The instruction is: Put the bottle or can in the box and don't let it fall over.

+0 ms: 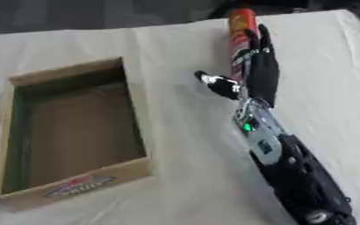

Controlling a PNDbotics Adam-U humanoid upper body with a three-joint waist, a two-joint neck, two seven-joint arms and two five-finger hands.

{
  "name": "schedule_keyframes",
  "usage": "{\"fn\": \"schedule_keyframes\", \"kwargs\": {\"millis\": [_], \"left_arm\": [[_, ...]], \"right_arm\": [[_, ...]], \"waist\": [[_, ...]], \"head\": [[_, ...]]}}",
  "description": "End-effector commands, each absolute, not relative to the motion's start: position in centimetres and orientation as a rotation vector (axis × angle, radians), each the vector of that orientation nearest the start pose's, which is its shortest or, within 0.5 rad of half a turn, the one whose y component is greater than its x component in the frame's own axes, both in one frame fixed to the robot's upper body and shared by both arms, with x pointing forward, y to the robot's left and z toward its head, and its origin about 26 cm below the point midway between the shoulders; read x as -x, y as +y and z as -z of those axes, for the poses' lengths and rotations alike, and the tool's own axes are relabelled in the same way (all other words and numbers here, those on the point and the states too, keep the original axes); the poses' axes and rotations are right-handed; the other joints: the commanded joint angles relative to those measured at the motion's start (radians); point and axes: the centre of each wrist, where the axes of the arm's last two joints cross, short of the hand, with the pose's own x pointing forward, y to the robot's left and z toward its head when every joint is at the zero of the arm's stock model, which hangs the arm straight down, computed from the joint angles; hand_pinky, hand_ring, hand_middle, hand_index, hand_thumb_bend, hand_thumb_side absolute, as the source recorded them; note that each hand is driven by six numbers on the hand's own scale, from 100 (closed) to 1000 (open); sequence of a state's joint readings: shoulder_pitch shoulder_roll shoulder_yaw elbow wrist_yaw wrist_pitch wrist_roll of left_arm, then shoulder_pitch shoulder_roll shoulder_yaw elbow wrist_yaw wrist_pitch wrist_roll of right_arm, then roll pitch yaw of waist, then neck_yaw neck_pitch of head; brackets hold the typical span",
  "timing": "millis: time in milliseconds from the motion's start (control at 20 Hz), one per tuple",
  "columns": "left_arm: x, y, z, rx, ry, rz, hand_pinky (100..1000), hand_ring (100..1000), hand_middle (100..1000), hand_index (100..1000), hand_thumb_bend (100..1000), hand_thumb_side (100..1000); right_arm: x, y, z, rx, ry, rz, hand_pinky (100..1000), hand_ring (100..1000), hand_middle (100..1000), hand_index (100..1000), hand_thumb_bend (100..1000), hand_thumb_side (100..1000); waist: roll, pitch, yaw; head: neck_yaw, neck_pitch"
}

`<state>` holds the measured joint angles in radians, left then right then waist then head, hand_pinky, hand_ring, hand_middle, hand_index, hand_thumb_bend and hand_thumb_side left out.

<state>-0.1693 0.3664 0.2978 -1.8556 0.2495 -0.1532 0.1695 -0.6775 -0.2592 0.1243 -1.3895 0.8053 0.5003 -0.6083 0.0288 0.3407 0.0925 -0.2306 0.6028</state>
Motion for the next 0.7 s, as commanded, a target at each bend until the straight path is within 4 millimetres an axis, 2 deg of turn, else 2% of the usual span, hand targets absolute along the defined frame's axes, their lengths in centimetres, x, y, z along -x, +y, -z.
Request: {"fn": "schedule_keyframes", "kwargs": {"millis": [50, 700], "left_arm": [[-28.98, 36.69, -16.95, -0.342, -2.269, -0.171, 882, 835, 792, 646, 1000, 334], [-29.00, 36.65, -16.86, -0.337, -2.269, -0.170, 883, 835, 793, 645, 1000, 331]], "right_arm": [[-41.75, -21.17, -18.04, 1.778, -1.542, 0.104, 694, 899, 954, 888, 899, 307], [-42.10, -21.80, -18.20, 1.841, -1.511, 0.118, 697, 899, 948, 881, 886, 290]], "waist": [[0.004, -0.012, 0.002], [0.010, -0.004, 0.000]], "head": [[0.002, -0.016], [-0.005, -0.026]]}}
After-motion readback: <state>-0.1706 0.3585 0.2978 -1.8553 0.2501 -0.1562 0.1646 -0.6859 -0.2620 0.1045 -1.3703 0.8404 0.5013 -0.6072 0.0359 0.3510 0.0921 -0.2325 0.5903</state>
